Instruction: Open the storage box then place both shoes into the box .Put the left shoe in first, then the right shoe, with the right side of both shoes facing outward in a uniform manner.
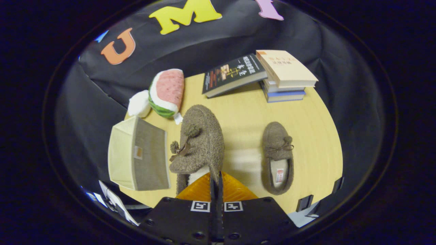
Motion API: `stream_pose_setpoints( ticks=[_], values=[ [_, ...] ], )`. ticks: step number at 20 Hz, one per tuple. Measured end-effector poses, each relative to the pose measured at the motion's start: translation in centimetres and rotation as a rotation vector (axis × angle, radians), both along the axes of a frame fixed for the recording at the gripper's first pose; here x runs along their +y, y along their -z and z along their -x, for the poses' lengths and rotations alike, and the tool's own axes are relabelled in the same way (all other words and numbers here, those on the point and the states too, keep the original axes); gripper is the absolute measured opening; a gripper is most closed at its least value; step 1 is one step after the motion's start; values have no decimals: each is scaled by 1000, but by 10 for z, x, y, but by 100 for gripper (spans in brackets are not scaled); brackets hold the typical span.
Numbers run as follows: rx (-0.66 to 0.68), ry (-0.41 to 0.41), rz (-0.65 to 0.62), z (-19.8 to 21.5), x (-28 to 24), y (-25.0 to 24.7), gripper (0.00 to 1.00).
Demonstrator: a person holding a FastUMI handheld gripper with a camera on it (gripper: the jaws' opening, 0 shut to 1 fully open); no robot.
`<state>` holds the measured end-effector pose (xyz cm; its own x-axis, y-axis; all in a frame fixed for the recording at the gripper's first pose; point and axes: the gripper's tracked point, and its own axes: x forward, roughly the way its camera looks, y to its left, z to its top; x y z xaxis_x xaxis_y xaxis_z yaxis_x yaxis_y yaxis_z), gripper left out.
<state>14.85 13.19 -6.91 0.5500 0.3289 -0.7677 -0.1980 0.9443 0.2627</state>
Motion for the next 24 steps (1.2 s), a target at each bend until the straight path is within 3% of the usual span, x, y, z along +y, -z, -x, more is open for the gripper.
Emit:
stream_pose_setpoints(
  ticks=[6,10,17,24],
  values=[
    [-69,-113,-69,33,113,-75,0],
    [-53,-171,-87,44,203,-81,0],
    [101,-150,-45,44,319,1,1],
    [187,-94,32,33,355,76,1]
  ],
)
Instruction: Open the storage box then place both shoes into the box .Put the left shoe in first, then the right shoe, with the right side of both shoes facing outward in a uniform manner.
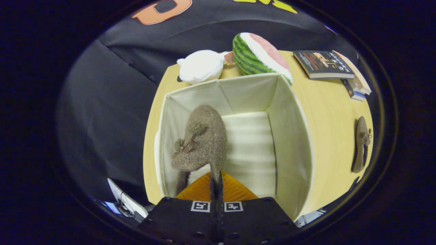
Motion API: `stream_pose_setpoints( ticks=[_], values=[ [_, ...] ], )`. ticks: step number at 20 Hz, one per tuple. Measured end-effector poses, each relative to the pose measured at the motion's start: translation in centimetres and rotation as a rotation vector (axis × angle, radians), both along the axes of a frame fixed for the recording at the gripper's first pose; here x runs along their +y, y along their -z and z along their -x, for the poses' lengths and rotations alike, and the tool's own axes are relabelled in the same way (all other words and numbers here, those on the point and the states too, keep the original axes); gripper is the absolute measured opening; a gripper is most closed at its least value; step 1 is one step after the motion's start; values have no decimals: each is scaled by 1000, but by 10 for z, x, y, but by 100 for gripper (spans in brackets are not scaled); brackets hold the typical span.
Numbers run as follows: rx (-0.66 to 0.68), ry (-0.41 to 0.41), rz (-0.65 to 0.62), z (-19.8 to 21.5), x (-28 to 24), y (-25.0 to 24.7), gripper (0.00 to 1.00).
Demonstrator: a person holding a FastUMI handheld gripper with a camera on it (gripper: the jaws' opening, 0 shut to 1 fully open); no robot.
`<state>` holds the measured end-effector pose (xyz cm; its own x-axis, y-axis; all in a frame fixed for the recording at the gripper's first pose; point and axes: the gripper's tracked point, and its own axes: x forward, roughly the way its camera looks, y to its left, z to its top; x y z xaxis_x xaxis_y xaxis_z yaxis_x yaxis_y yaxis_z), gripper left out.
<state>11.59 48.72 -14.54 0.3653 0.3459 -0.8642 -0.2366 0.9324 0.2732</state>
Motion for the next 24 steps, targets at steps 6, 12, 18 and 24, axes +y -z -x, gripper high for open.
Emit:
stream_pose_setpoints(
  ticks=[6,12,18,24],
  values=[
    [78,-14,36,-6,5,35,1],
    [72,-117,-44,13,8,25,37],
    [-93,-219,-60,31,-38,-41,85],
    [-233,-233,-131,31,-135,-120,95]
  ],
)
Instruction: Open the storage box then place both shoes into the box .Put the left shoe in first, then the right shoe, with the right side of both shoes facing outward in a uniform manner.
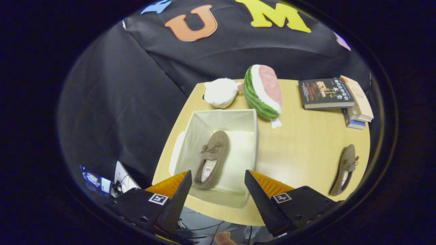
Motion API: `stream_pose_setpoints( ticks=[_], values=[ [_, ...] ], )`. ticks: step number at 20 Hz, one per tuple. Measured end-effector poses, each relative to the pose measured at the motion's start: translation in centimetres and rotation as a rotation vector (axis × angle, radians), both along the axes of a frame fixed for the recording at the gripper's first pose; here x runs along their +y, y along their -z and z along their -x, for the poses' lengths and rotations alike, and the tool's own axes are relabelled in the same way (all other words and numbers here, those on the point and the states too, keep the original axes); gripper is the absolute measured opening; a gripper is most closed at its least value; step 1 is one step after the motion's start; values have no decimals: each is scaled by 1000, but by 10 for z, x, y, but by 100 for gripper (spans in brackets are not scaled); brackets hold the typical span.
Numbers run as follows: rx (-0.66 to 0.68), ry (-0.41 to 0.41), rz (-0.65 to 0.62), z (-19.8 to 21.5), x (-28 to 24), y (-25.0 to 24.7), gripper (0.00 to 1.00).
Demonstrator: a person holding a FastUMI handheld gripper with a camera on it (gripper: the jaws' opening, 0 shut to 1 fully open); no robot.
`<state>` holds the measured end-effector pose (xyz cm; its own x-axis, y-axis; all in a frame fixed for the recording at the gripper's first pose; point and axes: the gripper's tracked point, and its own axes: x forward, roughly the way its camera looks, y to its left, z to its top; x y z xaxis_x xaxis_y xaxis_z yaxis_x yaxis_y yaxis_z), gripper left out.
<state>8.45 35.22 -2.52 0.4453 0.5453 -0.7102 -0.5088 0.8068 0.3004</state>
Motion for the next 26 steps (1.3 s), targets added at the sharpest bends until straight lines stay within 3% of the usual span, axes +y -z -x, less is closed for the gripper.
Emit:
stream_pose_setpoints(
  ticks=[4,16,20,26],
  values=[
    [2,57,11,-22,-85,2,95],
    [82,366,243,-119,-364,134,95],
    [176,417,258,-121,-396,174,95],
    [273,435,277,-123,-407,224,79]
  ],
)
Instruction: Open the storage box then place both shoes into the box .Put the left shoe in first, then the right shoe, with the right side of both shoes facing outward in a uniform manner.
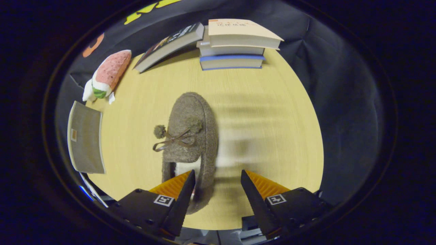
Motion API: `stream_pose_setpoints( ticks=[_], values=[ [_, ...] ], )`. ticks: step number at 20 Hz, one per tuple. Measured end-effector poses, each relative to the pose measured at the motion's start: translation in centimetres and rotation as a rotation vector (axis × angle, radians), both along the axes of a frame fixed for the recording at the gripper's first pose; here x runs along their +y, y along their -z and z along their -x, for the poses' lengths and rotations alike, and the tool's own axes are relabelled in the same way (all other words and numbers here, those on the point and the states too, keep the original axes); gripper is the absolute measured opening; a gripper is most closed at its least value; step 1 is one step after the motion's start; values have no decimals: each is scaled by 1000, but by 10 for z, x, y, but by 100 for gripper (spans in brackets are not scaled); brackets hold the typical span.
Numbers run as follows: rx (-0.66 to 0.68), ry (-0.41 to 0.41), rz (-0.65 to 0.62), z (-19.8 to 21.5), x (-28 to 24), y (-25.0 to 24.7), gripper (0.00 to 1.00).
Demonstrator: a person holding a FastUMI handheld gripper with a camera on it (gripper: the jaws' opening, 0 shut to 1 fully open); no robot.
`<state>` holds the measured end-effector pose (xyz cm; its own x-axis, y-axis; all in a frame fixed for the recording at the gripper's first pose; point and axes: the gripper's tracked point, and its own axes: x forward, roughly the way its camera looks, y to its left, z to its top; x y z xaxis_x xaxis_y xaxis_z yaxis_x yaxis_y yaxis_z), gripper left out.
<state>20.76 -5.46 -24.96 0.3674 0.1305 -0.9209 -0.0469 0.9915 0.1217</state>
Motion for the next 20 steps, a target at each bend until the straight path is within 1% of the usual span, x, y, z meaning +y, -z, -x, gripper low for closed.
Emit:
stream_pose_setpoints(
  ticks=[2,3,5,6,8,9,10,11,12,13,17,20],
  values=[
    [60,8,-55,2,11,7,71],
    [64,16,-58,0,12,9,65],
    [57,-8,-39,-1,14,7,52],
    [53,-32,-52,-3,18,1,43],
    [48,-41,-20,-3,20,7,24],
    [49,-48,-4,-1,19,7,24],
    [38,-35,15,-4,16,6,24],
    [34,-19,17,-3,17,5,8],
    [22,-14,17,-4,16,3,8],
    [12,-6,12,-4,15,3,0],
    [-5,10,4,-4,14,-5,0],
    [-34,21,7,2,18,-25,0]
  ],
)
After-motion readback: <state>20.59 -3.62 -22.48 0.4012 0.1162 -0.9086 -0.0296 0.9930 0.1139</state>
